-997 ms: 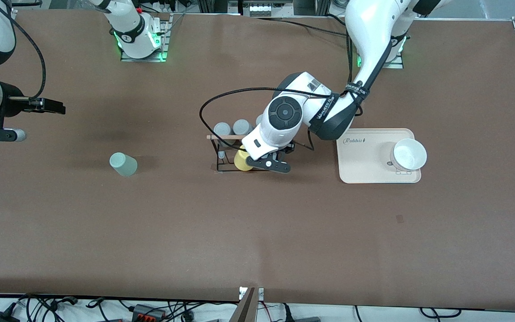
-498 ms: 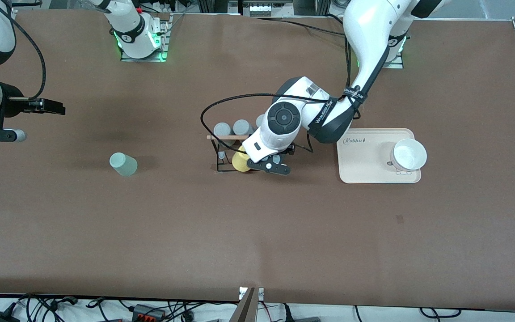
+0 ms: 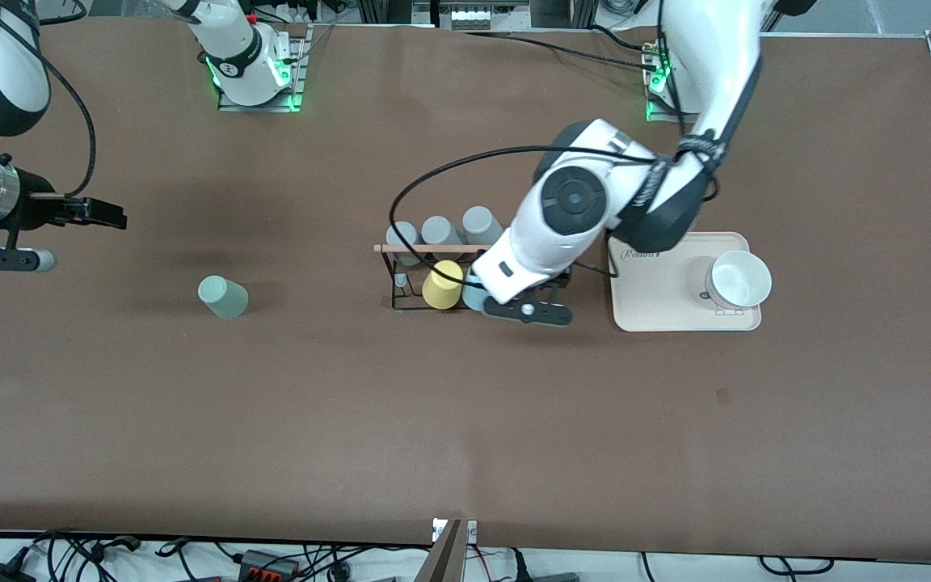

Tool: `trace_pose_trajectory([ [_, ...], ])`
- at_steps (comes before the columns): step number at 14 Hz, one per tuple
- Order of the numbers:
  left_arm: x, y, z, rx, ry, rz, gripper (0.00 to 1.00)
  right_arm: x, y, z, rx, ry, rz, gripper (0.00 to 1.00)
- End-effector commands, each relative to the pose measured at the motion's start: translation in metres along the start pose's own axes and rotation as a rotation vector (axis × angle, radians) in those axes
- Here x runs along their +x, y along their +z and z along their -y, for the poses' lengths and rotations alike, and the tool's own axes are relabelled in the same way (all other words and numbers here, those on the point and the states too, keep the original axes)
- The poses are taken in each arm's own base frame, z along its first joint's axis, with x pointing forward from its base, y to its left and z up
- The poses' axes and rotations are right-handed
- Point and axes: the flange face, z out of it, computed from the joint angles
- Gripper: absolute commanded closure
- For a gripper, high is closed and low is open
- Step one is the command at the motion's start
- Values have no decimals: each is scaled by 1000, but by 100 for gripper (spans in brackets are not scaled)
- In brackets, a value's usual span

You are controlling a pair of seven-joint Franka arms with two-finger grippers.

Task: Hang scattered cups on rack with three cups
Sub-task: 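Release the cup and withdraw the left gripper while the right gripper reaches the green cup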

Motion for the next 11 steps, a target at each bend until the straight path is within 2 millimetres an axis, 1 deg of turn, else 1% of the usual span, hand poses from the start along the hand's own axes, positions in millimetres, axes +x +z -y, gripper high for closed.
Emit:
trace_pose_trajectory([
  [1, 20, -46, 66, 12, -93, -45, 0, -11, 34, 9, 13, -27, -85, 0],
  [2, 28, -57, 96, 30, -129, -49, 0, -9, 47, 17, 12, -39, -110, 0],
  [3, 34, -62, 121, 58, -153, -44, 0, -6, 63, 26, 9, -55, -129, 0],
  [4, 39, -72, 148, 85, -182, -61, 0, -3, 74, 38, 7, -76, -163, 0],
  [5, 43, -78, 166, 99, -198, -68, 0, 0, 87, 41, 6, -81, -174, 0],
  [6, 46, -83, 185, 107, -200, -63, 0, 4, 94, 42, 5, -83, -181, 0],
  [7, 50, -87, 209, 108, -193, -60, 0, 7, 99, 49, 3, -94, -194, 0],
  [8, 52, -101, 232, 106, -175, -73, 0, 9, 107, 59, 2, -110, -196, 0],
  [9, 52, -112, 251, 103, -153, -83, 0, 10, 113, 60, 2, -112, -209, 0],
  [11, 46, -139, 283, 109, -111, -97, 0, 17, 129, 67, -2, -124, -219, 0],
])
